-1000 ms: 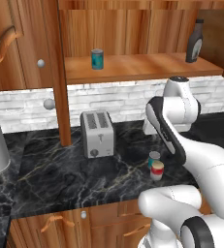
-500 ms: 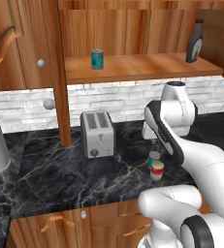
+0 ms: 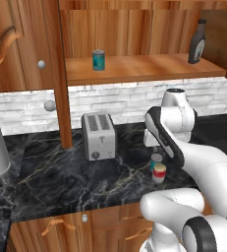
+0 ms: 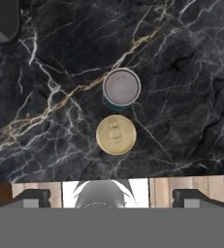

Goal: Pick the cans from the counter and place them in their designated side in the cabinet.

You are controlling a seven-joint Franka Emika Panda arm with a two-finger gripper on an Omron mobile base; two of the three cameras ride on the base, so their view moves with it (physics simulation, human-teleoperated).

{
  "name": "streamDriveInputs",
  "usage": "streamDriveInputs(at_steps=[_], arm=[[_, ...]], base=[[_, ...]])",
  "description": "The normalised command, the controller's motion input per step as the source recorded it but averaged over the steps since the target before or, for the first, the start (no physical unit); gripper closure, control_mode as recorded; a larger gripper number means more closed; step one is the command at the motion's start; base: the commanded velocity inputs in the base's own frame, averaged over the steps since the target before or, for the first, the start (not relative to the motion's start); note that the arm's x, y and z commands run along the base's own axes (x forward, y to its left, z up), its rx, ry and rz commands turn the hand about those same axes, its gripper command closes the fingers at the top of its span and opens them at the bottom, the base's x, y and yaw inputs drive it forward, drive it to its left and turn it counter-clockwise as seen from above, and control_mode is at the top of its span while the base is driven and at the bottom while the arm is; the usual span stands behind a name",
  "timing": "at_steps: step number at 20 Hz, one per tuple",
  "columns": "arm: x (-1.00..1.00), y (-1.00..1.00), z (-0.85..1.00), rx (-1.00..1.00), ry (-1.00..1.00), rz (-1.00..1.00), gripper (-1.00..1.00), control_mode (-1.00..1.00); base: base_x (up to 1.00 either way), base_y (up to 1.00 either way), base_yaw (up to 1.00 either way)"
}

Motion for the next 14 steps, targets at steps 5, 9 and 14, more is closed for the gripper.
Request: streamDriveInputs(at_steps=[5,9,14], arm=[[0.09,0.0,-0.1,0.02,0.03,0.01,-1.0,-1.0],[0.08,0.0,-0.05,0.03,0.01,0.05,-1.0,-1.0],[0.02,-0.02,-0.08,0.01,0.0,0.06,-1.0,-1.0]], base=[[0.0,0.0,0.0],[0.0,0.0,0.0],[0.0,0.0,0.0]])
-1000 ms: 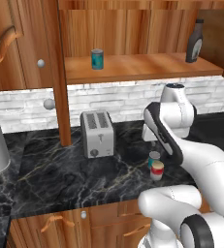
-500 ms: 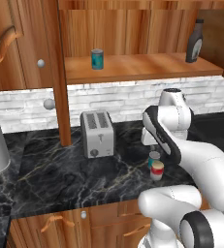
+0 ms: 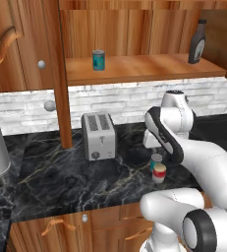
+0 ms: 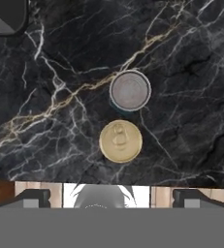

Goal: Pick the cans from the counter and place them in their designated side in the cabinet.

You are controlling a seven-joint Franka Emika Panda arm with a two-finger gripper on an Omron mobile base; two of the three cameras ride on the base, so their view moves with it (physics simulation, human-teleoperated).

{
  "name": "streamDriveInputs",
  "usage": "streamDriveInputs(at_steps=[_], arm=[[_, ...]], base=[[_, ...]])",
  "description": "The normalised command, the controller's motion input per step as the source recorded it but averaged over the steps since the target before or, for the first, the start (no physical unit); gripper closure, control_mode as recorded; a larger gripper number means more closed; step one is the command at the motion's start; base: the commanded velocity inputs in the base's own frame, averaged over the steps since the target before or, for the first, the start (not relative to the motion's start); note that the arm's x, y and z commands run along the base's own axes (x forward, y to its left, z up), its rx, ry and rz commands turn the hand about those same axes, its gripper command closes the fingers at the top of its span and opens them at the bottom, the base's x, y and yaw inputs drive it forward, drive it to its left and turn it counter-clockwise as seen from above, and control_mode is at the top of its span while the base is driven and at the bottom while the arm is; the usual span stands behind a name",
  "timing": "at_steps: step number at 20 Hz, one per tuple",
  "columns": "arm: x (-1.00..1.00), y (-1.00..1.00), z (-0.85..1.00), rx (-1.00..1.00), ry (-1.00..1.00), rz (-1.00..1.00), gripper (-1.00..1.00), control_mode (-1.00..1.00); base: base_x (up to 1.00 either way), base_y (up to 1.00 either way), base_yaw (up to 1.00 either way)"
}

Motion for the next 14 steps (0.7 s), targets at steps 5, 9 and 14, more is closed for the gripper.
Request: streamDriveInputs(at_steps=[5,9,14], arm=[[0.01,-0.03,-0.13,0.0,0.0,0.06,-1.0,-1.0],[0.06,-0.03,-0.15,0.0,0.0,0.07,-1.0,-1.0],[0.09,-0.03,-0.15,0.0,-0.01,0.07,-1.0,-1.0]], base=[[0.0,0.0,0.0],[0.0,0.0,0.0],[0.0,0.0,0.0]])
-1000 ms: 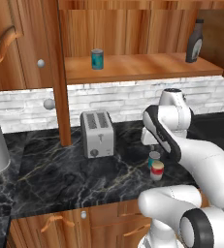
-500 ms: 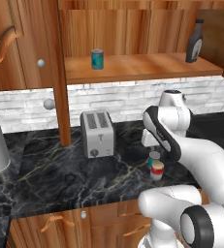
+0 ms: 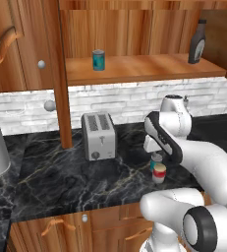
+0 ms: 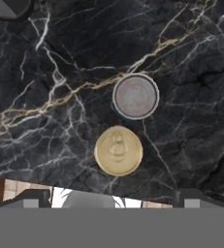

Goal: Pick the cans from the counter and place them in their designated side in the cabinet.

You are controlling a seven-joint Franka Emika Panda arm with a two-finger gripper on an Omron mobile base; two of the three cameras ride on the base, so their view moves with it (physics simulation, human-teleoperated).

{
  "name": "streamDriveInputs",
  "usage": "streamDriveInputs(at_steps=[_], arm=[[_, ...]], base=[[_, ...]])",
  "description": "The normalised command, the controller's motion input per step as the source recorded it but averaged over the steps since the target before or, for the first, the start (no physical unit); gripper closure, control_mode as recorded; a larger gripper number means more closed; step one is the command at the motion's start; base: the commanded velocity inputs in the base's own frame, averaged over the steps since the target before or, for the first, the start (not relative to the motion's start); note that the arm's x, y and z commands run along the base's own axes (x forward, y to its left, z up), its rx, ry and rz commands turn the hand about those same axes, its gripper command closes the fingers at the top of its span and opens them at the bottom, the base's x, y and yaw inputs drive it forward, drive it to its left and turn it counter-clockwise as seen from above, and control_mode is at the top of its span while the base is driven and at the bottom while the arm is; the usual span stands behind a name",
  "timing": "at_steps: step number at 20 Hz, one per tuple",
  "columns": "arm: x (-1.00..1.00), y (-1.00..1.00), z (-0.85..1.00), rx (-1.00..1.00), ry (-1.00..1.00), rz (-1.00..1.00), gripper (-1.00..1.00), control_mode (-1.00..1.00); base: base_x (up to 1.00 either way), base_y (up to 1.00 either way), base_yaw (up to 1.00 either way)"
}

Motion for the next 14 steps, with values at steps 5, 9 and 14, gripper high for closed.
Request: streamDriveInputs(at_steps=[5,9,14], arm=[[0.11,0.0,-0.12,0.02,-0.03,0.06,-1.0,-1.0],[0.0,0.0,-0.12,0.01,0.0,0.03,-1.0,-1.0],[0.0,-0.01,-0.18,0.0,0.0,0.02,-1.0,-1.0]], base=[[0.0,0.0,0.0],[0.0,0.0,0.0],[0.0,0.0,0.0]])
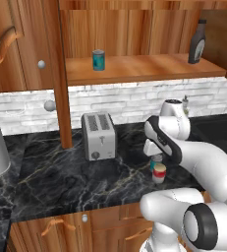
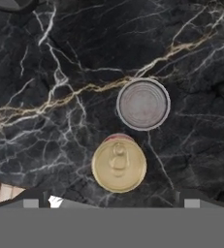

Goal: Pick the cans from the counter and place them in their designated side in the cabinet.

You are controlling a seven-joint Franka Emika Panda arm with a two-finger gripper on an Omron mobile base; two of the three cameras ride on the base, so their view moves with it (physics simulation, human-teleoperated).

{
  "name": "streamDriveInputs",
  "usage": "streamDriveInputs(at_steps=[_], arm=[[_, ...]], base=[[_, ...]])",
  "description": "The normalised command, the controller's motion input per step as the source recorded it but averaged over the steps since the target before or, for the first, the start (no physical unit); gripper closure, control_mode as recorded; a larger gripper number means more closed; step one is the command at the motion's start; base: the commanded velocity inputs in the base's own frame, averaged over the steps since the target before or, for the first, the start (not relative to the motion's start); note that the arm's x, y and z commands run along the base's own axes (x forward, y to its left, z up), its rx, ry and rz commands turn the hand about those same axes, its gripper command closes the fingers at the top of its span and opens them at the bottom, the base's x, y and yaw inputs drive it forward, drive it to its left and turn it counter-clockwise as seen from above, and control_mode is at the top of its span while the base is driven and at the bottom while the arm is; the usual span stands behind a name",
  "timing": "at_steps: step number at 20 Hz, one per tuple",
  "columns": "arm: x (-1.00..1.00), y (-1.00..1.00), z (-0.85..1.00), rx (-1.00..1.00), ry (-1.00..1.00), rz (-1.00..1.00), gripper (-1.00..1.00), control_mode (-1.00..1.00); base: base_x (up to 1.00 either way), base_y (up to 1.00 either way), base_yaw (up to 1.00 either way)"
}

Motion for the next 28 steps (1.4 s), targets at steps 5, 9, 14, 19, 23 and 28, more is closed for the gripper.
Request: streamDriveInputs(at_steps=[5,9,14,19,23,28], arm=[[0.01,-0.01,-0.2,0.0,0.0,0.02,-1.0,-1.0],[0.0,-0.02,-0.17,0.0,0.0,0.03,-1.0,-1.0],[0.0,0.0,-0.17,0.0,0.0,0.03,-1.0,-1.0],[0.02,0.0,-0.14,0.0,0.0,0.03,-1.0,-1.0],[0.02,-0.01,-0.11,0.0,0.0,0.03,-1.0,-1.0],[0.0,-0.04,-0.11,0.0,0.0,0.02,-1.0,-1.0]], base=[[0.0,0.0,0.0],[0.0,0.0,0.0],[0.0,0.0,0.0],[0.0,0.0,0.0],[0.0,0.0,0.0],[0.0,0.0,0.0]])
